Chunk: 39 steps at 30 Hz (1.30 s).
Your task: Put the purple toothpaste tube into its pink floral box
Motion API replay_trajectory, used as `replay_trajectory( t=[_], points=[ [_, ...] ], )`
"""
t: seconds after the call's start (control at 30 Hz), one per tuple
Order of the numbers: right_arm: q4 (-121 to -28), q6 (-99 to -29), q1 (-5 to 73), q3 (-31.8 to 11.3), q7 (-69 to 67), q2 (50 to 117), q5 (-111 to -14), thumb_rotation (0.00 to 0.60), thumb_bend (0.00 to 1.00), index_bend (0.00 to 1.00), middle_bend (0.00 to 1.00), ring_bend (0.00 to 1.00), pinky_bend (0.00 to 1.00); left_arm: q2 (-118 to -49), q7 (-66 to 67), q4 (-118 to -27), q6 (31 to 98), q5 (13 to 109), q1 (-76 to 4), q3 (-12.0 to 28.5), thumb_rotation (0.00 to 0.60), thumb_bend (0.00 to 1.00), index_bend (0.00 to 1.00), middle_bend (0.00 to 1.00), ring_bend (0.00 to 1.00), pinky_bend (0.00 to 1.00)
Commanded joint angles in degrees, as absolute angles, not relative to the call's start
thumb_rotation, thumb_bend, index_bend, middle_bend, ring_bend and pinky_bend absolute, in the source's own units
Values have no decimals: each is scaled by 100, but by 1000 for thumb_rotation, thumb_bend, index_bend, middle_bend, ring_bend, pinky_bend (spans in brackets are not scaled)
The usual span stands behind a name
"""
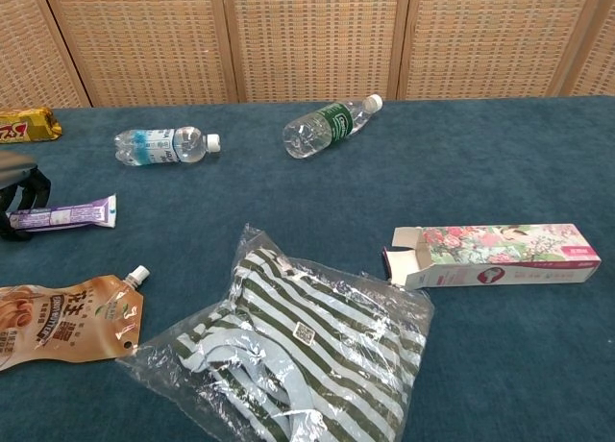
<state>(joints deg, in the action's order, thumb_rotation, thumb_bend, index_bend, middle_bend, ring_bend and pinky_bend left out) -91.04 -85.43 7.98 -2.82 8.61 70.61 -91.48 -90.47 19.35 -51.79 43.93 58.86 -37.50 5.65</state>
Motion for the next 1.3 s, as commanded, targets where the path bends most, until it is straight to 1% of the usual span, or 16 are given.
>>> replay_trajectory(
  t=[0.03,0.17,0.4,0.6,0.77,0.9,1.03,1.3],
  points=[
    [-9090,-8556,796,-285,832,7064,-9154,600,30,46,0,0,0,-9243,1545,-4927,4698,6274,-3685,523,600,268,794,683,598,596],
    [-9059,-8540,802,-292,801,7073,-9134,600,30,46,0,0,0,-9217,1060,-4869,5044,6715,-3665,515,600,269,806,687,616,613],
    [-9065,-8568,798,-292,779,7069,-9158,600,31,46,0,0,0,-8903,458,-5033,5511,7257,-3647,529,600,268,815,688,617,613],
    [-9095,-8591,809,-299,775,7073,-9197,600,30,48,0,0,0,-8381,-40,-5559,6026,7709,-3592,557,600,268,817,688,617,613],
    [-9110,-8475,878,-342,688,7089,-9125,600,30,80,0,0,0,-7915,-230,-6086,6363,8003,-3522,548,600,269,817,688,617,613],
    [-9155,-8238,1071,-446,731,7098,-9067,600,29,135,0,0,0,-7608,-205,-6485,6624,8178,-3470,568,600,269,817,688,617,613],
    [-9305,-7885,1318,-566,903,7093,-8933,600,30,161,0,0,0,-7377,-109,-6839,6766,8260,-3446,613,600,269,817,688,617,613],
    [-9461,-6652,1976,-816,1182,7254,-8119,600,30,170,0,0,0,-7188,87,-7152,6715,8273,-3453,639,600,268,817,688,617,613]
  ],
)
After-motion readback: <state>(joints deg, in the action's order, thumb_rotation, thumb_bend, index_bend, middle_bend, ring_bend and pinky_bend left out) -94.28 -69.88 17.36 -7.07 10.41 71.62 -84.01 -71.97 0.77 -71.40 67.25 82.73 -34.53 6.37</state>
